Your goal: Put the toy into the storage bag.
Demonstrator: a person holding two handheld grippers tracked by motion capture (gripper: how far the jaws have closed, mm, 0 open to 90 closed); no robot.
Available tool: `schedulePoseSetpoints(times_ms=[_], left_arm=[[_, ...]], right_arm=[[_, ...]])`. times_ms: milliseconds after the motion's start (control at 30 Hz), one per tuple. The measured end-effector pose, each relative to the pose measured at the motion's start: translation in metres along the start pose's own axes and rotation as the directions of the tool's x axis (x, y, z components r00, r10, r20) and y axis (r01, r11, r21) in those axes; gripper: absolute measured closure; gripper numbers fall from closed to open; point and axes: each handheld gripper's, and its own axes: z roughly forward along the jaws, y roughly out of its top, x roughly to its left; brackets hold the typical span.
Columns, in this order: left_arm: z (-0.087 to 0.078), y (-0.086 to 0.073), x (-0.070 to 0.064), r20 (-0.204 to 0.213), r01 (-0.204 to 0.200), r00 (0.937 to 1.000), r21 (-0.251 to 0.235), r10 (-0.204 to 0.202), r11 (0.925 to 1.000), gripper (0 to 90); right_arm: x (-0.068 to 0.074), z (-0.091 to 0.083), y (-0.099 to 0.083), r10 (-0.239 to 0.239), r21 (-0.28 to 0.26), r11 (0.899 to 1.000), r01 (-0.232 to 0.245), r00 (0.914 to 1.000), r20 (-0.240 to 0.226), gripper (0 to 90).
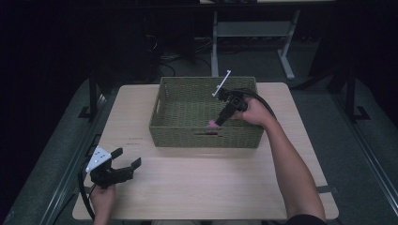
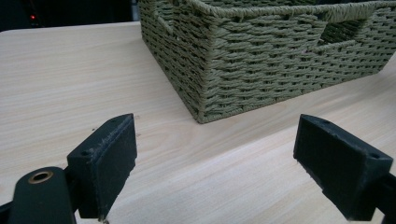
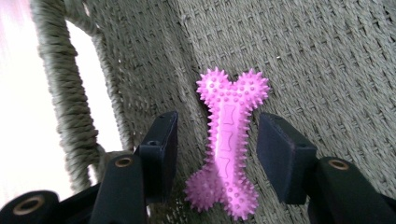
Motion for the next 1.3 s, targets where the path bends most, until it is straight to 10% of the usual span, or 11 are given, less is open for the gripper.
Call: schedulePoseSetpoints(times_ms=[1300], left_arm=[[0.001,0.0,-0.001,0.0,-0.003,1.0,0.003,0.003,1.0,12.8]], right_arm=[[0.019,-0.051,-0.016,0.026,-0.114,0.993,-0.021,0.9987,0.044,31.7]])
